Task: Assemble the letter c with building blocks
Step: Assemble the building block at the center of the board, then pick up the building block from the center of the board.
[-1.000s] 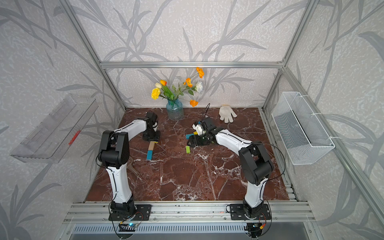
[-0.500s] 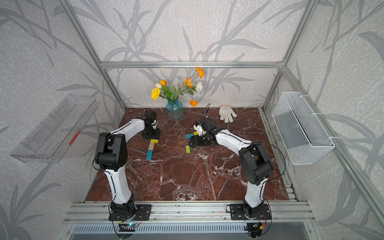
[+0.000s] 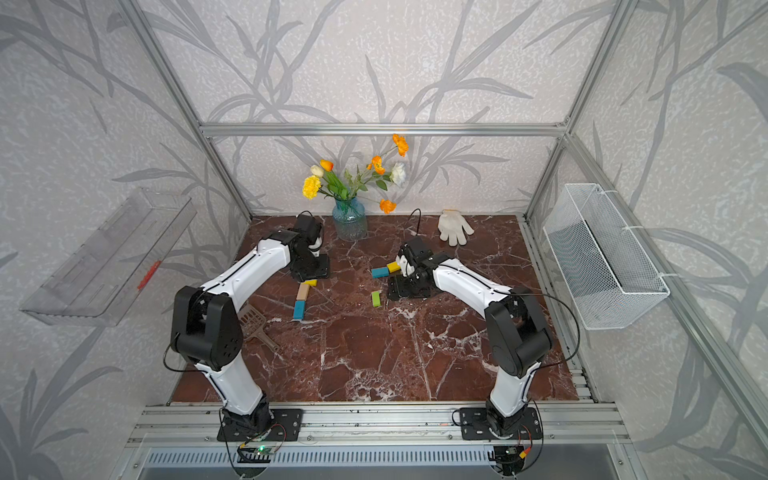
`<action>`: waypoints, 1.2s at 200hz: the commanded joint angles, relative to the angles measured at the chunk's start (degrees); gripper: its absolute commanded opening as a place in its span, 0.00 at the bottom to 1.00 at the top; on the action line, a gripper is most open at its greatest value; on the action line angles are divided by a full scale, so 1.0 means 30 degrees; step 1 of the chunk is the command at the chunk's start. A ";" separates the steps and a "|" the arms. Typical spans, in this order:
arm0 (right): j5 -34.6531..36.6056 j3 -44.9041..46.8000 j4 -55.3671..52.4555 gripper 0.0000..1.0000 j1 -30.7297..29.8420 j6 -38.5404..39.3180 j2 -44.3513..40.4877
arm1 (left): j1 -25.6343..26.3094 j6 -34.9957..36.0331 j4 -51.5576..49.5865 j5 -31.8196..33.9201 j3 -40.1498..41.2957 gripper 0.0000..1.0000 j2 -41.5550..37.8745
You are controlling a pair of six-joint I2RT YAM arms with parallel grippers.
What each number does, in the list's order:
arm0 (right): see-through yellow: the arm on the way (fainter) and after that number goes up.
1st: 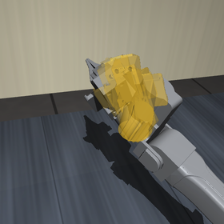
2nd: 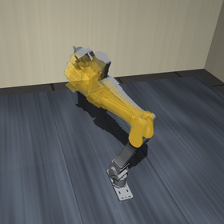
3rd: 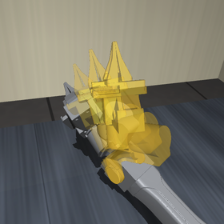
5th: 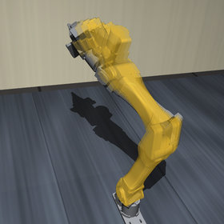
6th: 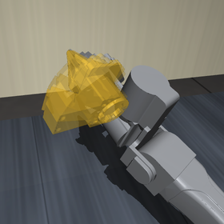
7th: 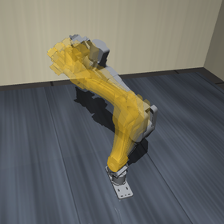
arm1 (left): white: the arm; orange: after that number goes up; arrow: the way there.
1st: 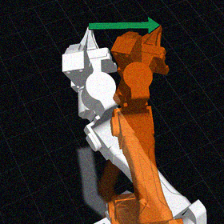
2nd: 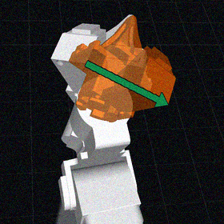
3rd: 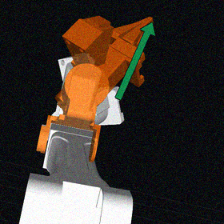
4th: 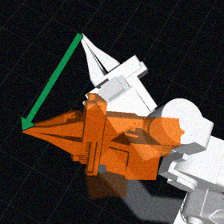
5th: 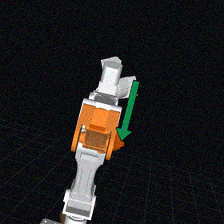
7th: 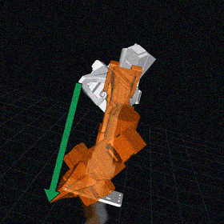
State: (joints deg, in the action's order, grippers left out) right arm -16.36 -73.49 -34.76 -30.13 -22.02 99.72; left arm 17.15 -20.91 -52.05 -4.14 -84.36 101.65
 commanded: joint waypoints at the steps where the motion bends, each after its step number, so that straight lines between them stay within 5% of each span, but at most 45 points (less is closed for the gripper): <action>1: 0.0272 0.1155 -0.1176 0.79 0.0919 -0.1313 -0.2045 | 0.1378 -0.2686 -0.1085 -0.0019 0.0444 0.59 -0.0717; 91: -0.1889 0.4793 -0.1581 0.81 0.4551 -0.0918 -0.4778 | 0.6698 -0.7638 -0.0990 0.1682 -0.2447 0.65 0.2859; 147: -0.2974 0.5596 -0.1226 0.81 0.5349 -0.0365 -0.4982 | 0.7369 -0.8234 -0.1239 0.2054 -0.4912 0.65 0.5960; 240: -0.4123 0.6122 -0.0687 0.81 0.6432 0.0009 -0.4953 | 0.7392 -0.7228 -0.1657 0.1997 -0.6422 0.52 0.8161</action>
State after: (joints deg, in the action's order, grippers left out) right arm -27.20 -56.07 -37.23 -11.62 -22.61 86.39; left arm 39.00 -43.70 -55.48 1.32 -101.69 124.31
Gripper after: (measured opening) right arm 0.807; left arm 0.534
